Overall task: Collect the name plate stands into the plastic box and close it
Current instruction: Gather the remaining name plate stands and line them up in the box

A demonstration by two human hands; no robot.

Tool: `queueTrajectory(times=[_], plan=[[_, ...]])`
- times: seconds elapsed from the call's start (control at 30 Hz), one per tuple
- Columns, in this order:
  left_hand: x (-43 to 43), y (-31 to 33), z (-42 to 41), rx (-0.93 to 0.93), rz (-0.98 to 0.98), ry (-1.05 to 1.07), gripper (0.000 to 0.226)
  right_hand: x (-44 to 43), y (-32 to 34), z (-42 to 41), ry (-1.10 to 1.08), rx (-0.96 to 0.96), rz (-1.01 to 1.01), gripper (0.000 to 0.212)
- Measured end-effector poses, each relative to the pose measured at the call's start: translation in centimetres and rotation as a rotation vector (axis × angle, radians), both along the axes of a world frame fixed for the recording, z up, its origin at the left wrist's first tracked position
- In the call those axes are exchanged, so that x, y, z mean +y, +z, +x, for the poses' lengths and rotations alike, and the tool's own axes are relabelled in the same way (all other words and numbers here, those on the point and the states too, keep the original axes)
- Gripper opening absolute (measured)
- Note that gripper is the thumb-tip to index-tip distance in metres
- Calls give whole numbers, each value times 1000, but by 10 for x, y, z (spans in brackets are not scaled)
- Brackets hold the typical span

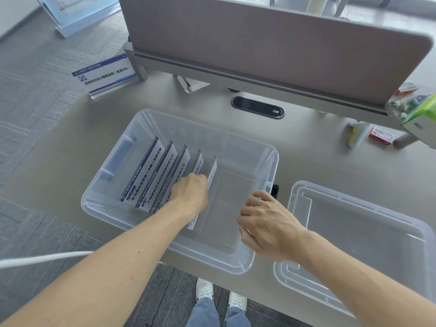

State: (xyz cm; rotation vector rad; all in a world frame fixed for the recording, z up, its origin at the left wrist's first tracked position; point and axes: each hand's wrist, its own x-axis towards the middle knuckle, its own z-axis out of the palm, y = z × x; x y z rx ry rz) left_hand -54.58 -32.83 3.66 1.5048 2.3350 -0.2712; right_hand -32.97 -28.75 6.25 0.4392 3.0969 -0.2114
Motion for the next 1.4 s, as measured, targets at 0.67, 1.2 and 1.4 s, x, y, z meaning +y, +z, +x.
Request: queueTrajectory(times=[0.67,1.2,1.4], plan=[[-1,-1,-3,-32,-8,12,28,-3,1,-1,-21,-47,-3,39],[-1,200,-69,-57,-54,-23,51,38,140,-56,-283,-336,-303,54],[-5,304,-110,41,15,-46,62,74,247,-103,-390,-191,-225,59]])
